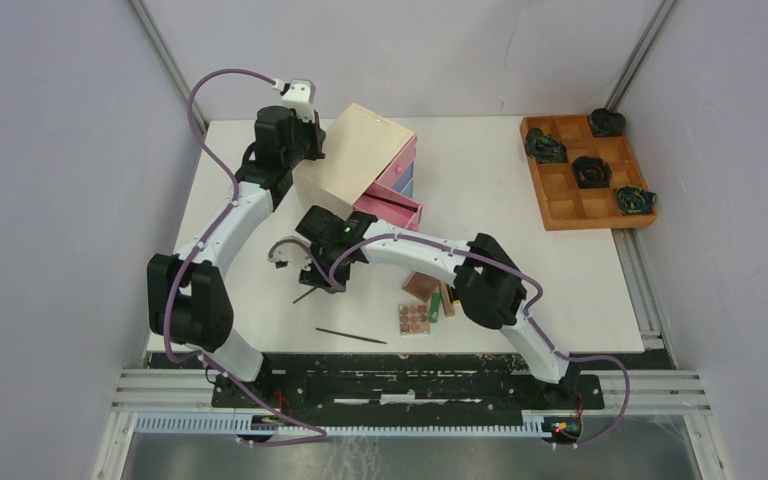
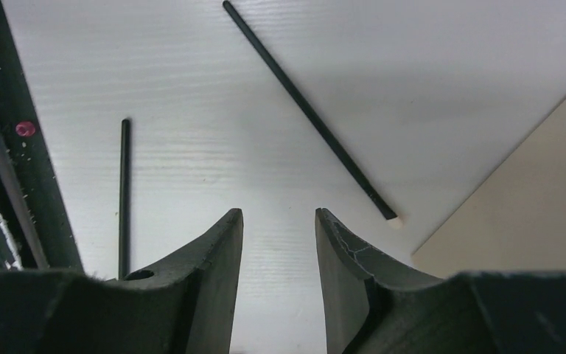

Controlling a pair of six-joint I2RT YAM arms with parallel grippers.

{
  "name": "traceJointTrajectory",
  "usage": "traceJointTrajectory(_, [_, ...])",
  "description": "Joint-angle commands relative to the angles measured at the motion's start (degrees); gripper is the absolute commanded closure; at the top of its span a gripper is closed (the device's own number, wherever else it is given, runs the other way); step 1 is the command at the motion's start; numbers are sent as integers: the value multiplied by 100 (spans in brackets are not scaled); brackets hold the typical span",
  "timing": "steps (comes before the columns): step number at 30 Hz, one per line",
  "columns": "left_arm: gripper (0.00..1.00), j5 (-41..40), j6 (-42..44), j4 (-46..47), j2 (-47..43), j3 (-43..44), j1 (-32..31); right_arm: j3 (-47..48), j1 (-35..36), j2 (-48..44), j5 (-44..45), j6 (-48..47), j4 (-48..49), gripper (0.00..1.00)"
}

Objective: Organize the makeup
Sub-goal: Pick up the makeup brush from the center of the board.

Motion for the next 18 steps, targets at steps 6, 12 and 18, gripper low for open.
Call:
traceJointTrajectory(6, [97, -234, -56, -1663, 441, -392, 106, 858, -195, 574, -11, -392, 198, 53])
traceJointTrajectory(12, [97, -231, -71, -1649, 472, -387, 106, 1042, -313, 913, -217, -493, 38, 53])
traceJointTrajectory(18, [97, -263, -53, -1676, 436, -387, 106, 1196, -361, 1181, -372, -500, 3, 53])
